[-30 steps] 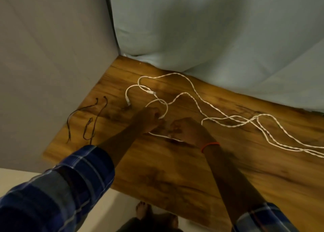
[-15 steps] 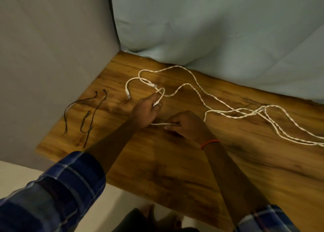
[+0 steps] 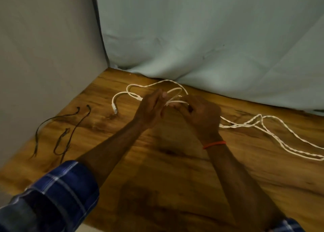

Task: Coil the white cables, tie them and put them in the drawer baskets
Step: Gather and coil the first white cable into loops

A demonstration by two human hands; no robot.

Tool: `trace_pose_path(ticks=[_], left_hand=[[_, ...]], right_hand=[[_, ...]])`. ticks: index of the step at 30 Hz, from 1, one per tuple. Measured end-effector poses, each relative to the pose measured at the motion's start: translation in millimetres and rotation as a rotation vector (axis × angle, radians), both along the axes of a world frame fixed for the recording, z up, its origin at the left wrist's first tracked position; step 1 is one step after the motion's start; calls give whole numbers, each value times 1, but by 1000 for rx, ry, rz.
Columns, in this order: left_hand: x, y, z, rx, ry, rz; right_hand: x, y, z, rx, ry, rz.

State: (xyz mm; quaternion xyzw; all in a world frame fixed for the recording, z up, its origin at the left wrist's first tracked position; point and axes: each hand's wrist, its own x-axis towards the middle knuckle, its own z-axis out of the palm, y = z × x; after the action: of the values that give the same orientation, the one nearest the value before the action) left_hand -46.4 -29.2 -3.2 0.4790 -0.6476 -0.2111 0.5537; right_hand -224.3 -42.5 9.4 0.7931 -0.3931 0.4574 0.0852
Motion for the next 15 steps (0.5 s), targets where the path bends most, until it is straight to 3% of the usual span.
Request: trace_pose_path(ticks=[6,15], left_hand=[[-20,-29,0,-3,194,-120],[-39,-47,-4,-50,340,-198]], right_hand=[[-18,-28,24,79,-159,-127],[-25,-48,15,-11,-177,-102]])
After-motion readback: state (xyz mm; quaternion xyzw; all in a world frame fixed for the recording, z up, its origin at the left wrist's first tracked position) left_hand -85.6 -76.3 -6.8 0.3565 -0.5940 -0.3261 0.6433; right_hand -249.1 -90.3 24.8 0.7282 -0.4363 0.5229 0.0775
